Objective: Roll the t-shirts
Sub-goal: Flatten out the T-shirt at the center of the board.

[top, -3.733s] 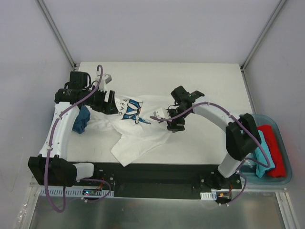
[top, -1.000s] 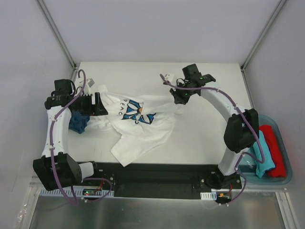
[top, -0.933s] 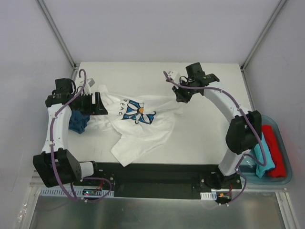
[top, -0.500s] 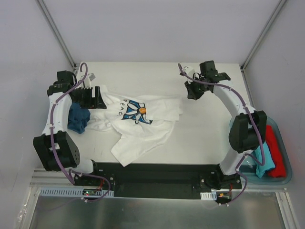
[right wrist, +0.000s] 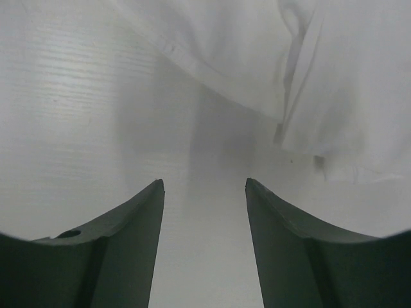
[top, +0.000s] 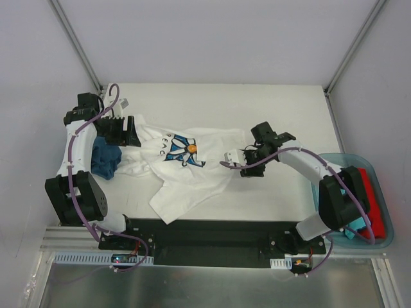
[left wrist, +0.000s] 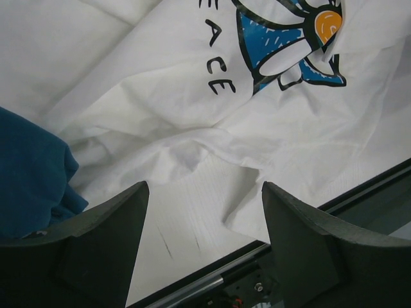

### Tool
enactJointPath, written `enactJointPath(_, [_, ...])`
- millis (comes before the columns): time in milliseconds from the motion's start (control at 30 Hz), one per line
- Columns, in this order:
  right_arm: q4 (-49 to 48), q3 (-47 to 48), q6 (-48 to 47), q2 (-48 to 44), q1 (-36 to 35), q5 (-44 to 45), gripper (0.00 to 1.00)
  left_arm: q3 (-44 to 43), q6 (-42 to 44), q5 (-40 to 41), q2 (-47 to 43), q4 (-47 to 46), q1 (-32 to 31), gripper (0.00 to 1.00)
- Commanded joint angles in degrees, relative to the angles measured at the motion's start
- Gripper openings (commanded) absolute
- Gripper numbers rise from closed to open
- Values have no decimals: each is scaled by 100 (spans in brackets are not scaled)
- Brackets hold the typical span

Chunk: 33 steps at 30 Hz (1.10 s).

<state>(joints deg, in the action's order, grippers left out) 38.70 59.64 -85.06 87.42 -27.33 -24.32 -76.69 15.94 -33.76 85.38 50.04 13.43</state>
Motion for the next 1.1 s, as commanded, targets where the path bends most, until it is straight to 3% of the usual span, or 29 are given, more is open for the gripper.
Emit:
enactJointPath(0, [-451,118,-2004,-33,70,-460,57,-57,268,185,-136,322,-51,71])
enactJointPath(167, [-92,802,-2384,767,219,-653,62,83,392,405,-241,357,-51,72])
enactJointPath(567, [1078,1402,-3710,1436,404,-820,53,470,594,722,-426,410,-7,72])
enactJointPath(1067, [938,1805,-3641,2147,325,-469,56,286,603,704,-92,410,19,72])
